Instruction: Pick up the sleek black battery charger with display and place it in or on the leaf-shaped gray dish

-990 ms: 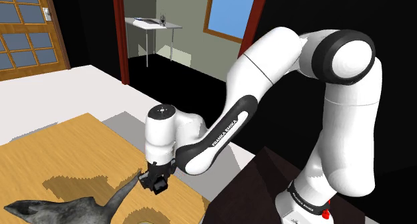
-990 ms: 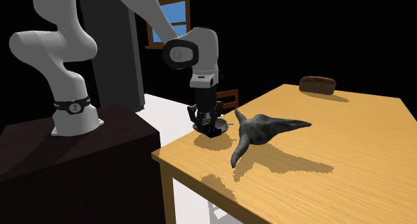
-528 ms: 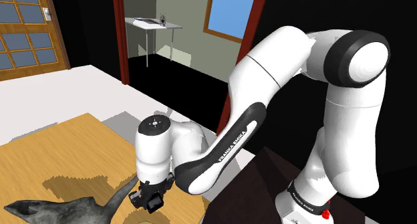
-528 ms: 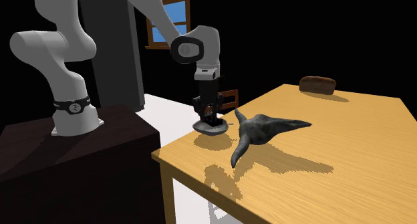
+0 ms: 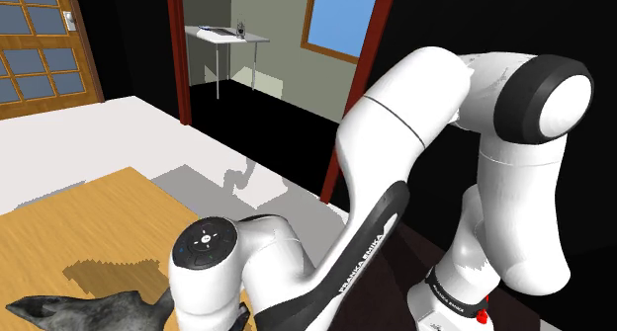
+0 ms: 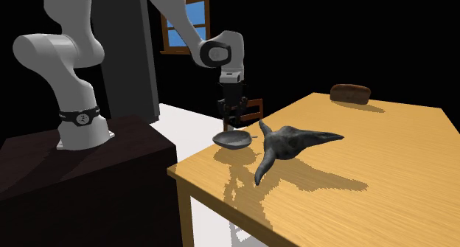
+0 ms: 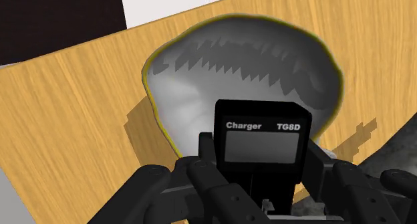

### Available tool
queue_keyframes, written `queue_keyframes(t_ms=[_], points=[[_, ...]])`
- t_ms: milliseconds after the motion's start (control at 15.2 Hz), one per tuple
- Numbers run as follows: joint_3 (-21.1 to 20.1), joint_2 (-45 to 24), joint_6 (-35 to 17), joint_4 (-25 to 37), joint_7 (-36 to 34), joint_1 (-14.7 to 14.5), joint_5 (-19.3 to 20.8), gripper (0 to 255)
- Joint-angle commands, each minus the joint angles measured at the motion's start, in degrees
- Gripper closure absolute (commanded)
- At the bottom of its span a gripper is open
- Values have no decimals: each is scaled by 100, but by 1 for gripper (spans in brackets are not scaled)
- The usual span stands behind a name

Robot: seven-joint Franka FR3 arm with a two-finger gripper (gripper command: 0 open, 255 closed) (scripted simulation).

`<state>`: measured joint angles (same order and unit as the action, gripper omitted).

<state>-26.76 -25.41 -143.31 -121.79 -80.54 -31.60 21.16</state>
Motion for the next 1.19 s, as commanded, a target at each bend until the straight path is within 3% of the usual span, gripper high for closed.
queue_keyframes(t_ms=[0, 1122], points=[[-19, -70, 62, 110, -229, -196, 35, 255], [500, -968, -614, 296, -657, -587, 644, 255]])
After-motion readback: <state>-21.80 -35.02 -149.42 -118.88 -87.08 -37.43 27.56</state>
